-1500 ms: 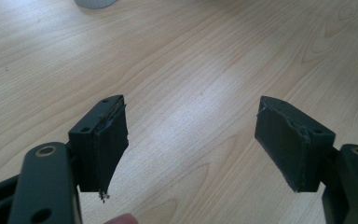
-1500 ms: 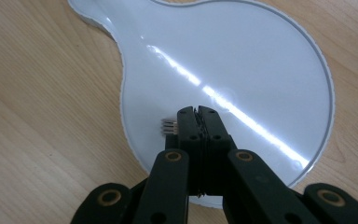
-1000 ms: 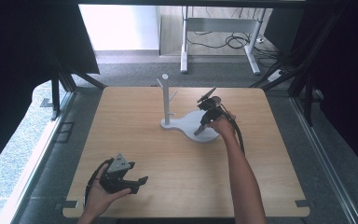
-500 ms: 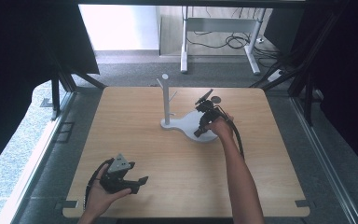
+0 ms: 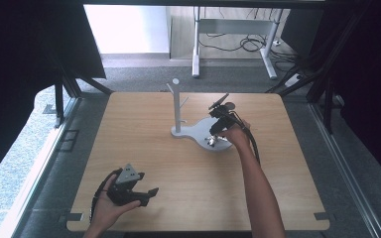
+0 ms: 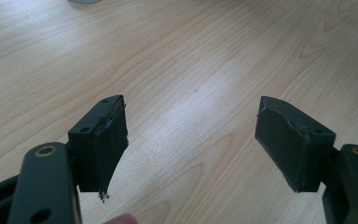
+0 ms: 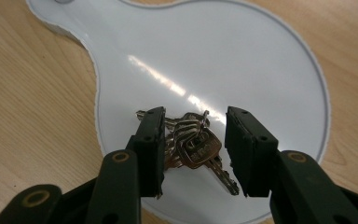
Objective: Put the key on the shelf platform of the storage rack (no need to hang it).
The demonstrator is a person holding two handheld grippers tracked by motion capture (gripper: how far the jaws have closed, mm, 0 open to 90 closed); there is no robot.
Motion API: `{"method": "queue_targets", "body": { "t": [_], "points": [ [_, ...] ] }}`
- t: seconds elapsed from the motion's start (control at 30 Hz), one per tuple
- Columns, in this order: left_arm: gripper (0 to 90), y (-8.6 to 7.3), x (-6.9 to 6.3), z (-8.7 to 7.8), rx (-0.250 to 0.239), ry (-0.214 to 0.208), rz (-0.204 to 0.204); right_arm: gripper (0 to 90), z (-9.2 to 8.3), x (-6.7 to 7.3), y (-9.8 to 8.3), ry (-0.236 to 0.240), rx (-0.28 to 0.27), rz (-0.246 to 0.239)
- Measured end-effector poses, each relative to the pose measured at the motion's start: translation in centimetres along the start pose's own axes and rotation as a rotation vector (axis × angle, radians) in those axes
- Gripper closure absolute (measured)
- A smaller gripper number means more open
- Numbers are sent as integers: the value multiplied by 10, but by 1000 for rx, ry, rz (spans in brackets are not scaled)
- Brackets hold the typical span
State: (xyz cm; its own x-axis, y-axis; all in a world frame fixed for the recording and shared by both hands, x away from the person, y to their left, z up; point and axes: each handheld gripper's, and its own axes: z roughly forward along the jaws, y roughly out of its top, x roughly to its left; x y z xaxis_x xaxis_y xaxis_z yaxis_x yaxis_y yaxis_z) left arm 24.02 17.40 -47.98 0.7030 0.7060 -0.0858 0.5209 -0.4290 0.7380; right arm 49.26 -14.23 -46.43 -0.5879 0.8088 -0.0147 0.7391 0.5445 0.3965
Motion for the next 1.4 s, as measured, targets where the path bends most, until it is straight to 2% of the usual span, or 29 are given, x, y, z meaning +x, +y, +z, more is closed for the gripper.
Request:
{"method": "queue_targets", "body": {
  "t": [0.07, 0.13, 0.43, 0.8, 0.97, 1.17, 1.4],
  "points": [
    [255, 0, 0, 0, 0, 0, 0, 559, -5, 1, -3, 5, -32, -5],
    [255, 0, 0, 0, -1, 1, -2, 542, -9, 2, -6, 21, -38, -21],
    [255, -1, 4, -4, -6, 16, -8, 520, -31, 9, -24, 78, -128, -70],
    [255, -1, 7, -10, -23, 28, -24, 514, -66, 12, -61, 122, -210, -104],
    [255, -2, 11, -11, -20, 36, -32, 508, -79, 15, -87, 131, -237, -133],
    [254, -3, 13, -11, -15, 43, -34, 501, -85, 18, -126, 144, -287, -135],
    [255, -2, 12, -9, -13, 48, -31, 500, -85, 19, -178, 157, -353, -106]
  ]
}}
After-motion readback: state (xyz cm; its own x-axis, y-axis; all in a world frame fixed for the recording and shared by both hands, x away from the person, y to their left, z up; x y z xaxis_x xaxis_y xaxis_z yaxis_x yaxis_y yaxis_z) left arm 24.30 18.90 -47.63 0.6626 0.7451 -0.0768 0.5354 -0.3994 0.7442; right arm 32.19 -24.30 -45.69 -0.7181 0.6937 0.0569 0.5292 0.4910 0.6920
